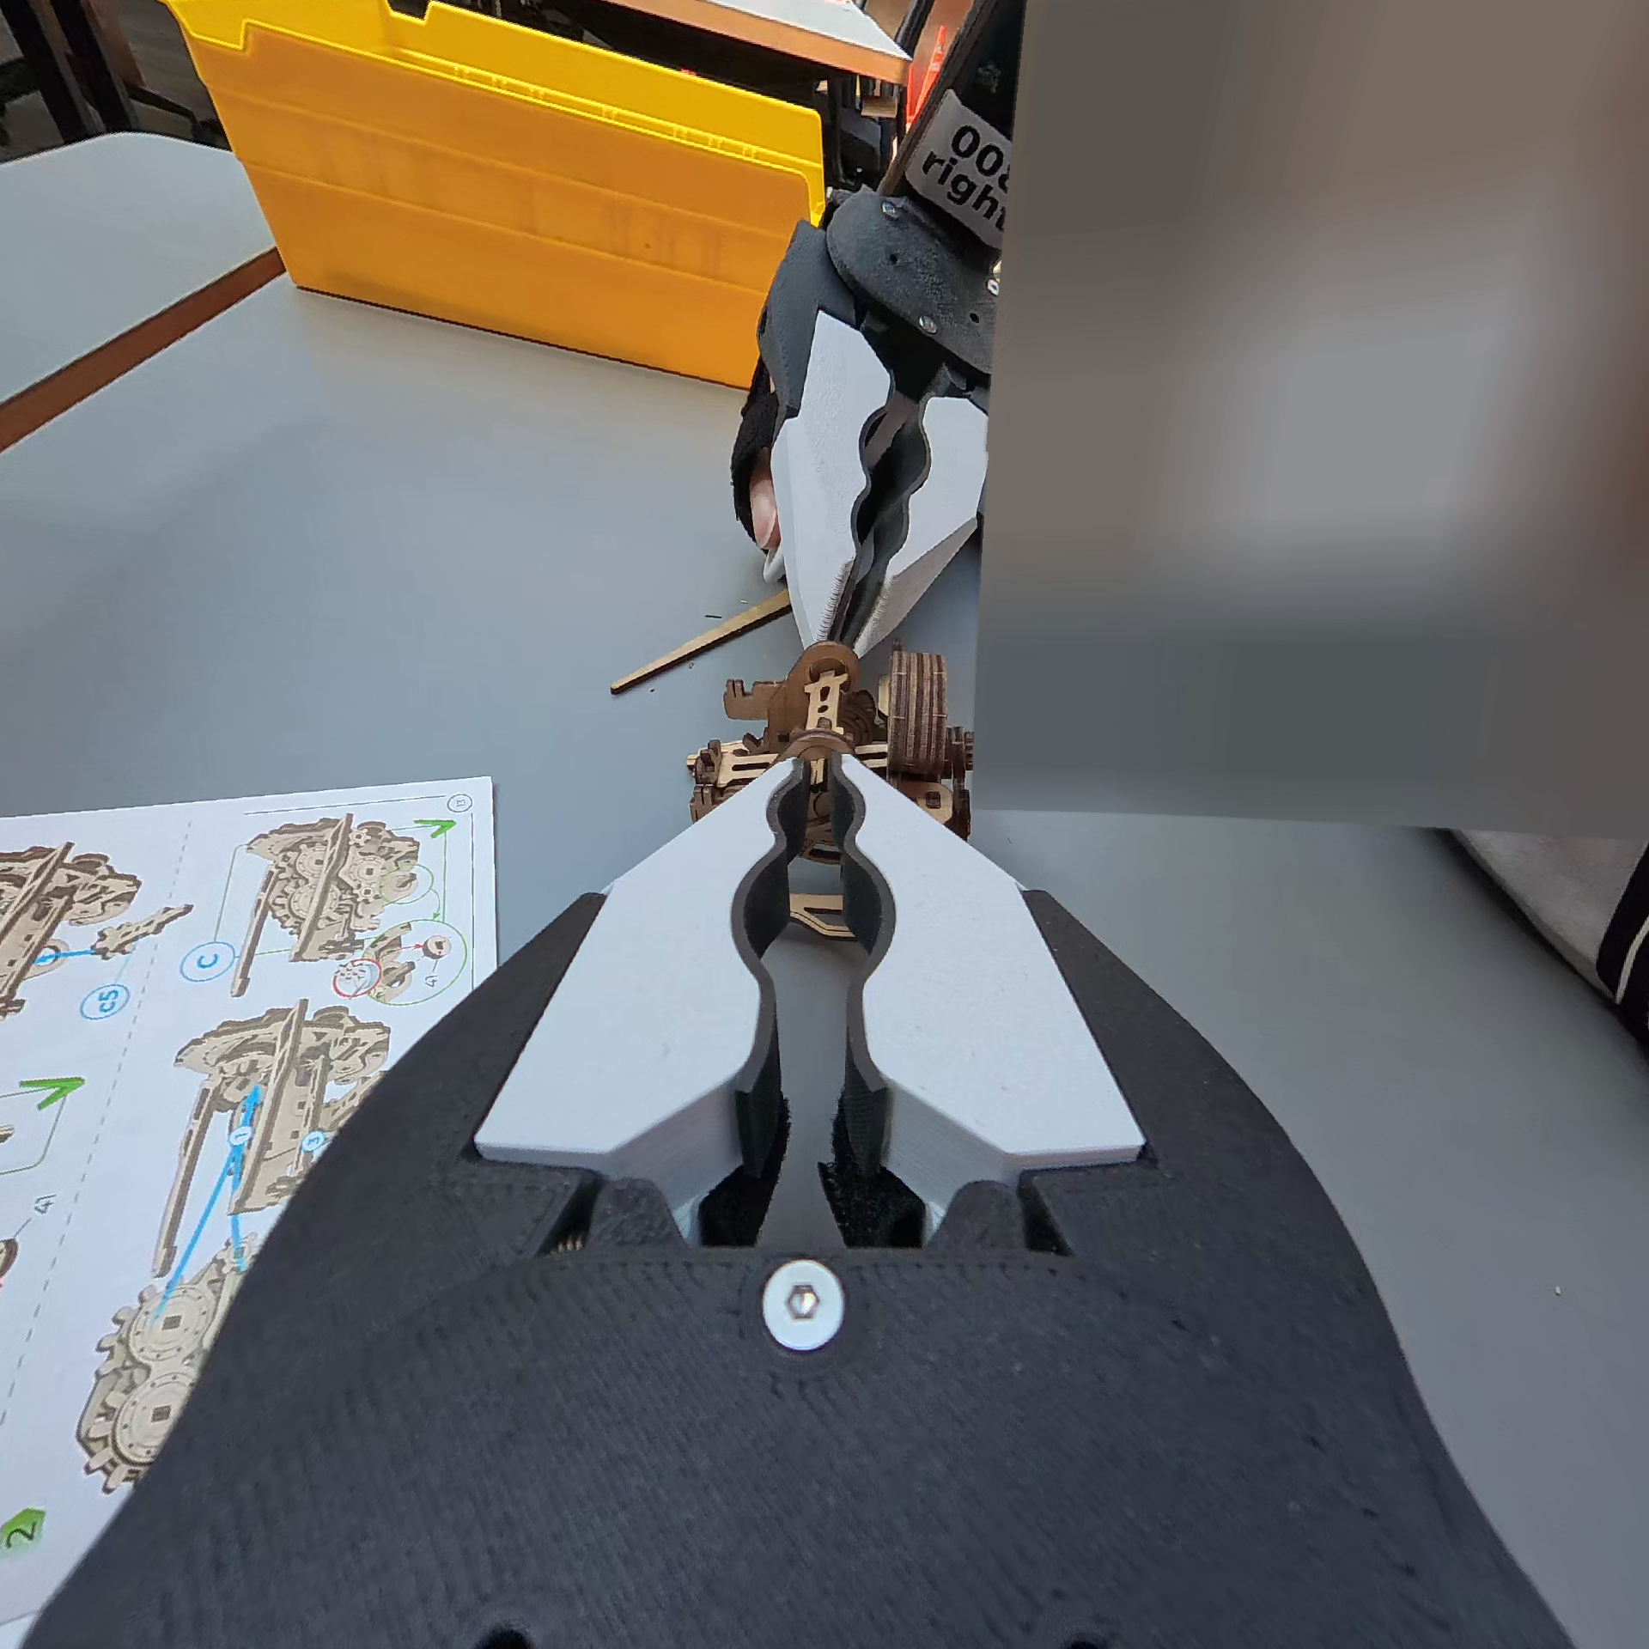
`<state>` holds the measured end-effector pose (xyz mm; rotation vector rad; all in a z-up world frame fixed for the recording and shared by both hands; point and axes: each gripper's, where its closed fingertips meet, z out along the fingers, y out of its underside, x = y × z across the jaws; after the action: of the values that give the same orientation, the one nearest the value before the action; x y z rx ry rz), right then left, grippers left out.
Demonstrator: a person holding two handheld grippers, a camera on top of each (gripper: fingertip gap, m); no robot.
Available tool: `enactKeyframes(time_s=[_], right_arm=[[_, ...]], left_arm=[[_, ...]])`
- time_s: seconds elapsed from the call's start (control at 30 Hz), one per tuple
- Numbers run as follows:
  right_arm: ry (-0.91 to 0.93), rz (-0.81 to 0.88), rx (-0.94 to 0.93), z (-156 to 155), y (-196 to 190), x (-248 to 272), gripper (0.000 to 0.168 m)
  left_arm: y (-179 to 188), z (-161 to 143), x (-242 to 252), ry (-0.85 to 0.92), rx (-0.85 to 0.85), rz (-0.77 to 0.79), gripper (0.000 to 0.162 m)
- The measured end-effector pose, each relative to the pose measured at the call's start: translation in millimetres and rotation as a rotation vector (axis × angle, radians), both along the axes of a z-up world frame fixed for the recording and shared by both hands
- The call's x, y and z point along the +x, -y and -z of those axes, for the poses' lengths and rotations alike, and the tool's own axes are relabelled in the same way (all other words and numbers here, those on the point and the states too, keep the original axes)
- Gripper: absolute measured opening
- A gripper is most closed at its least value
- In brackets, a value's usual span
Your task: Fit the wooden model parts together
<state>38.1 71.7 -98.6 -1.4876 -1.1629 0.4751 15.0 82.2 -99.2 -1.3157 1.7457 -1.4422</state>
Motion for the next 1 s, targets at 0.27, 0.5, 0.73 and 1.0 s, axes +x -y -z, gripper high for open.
enactKeyframes(time_s=[0.27, 0.5, 0.73, 1.0], right_arm=[[-0.011, 0.006, 0.005, -1.1, -0.8, 1.3, 0.000], [-0.024, 0.001, 0.006, -2.6, -0.4, 2.1, 0.000], [-0.015, -0.039, 0.004, -1.1, 3.7, 2.0, 0.000], [0.022, -0.048, 0.057, 0.3, 4.4, 1.0, 0.001]], left_arm=[[1.0, 2.5, 0.3, -0.018, 0.000, 0.008, 0.001], [4.1, 7.6, 0.4, -0.041, 0.034, 0.018, 0.001], [6.1, 6.9, 0.2, -0.024, 0.064, 0.020, 0.001], [3.9, 7.0, 1.4, -0.030, 0.049, 0.009, 0.001]])
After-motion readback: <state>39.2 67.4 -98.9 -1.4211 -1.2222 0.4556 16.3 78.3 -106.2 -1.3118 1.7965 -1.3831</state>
